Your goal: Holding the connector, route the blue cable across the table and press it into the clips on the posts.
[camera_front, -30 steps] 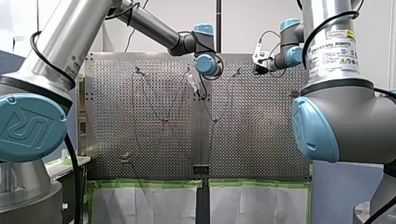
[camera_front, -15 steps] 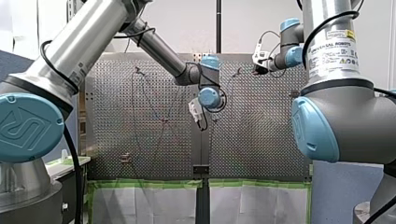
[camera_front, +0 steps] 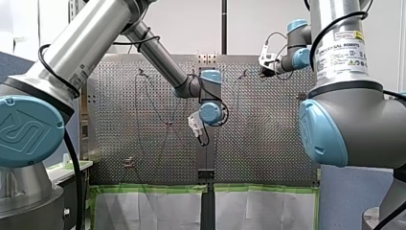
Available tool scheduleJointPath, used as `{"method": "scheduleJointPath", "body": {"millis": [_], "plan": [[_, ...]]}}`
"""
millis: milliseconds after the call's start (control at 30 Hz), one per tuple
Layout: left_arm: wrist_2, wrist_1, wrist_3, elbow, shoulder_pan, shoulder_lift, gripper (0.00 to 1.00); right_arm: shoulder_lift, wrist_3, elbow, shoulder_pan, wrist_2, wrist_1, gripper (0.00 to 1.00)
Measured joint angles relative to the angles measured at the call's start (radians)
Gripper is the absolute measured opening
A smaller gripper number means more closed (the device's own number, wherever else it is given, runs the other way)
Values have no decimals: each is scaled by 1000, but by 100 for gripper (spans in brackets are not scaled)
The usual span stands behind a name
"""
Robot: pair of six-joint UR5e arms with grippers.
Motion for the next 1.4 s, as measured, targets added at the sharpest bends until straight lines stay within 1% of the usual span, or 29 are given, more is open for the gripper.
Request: {"method": "scheduleJointPath", "body": {"millis": [333,467,533,733,867,1000,1133,1233,1333,1400], "plan": [[4,88,0,-88,7,88,100,1,0,0,3,0,1,0],[21,123,-2,-123,11,122,100,1,0,0,5,0,0,0],[26,143,-2,-143,13,130,100,1,0,0,6,0,0,0],[4,205,-9,-204,11,91,100,2,0,0,7,0,0,0],[9,239,-15,-239,0,58,100,3,0,0,8,0,0,0],[30,273,-14,-273,-3,24,100,3,-1,0,7,0,-1,0],[56,304,5,-304,-3,-7,100,3,-1,0,8,0,-1,0],[76,330,29,-330,-3,-33,100,4,-1,0,8,0,-1,0],[82,356,55,-356,1,-60,100,4,-1,0,8,0,-1,0],[77,373,71,-373,8,-77,100,4,-1,0,8,0,-1,0]]}}
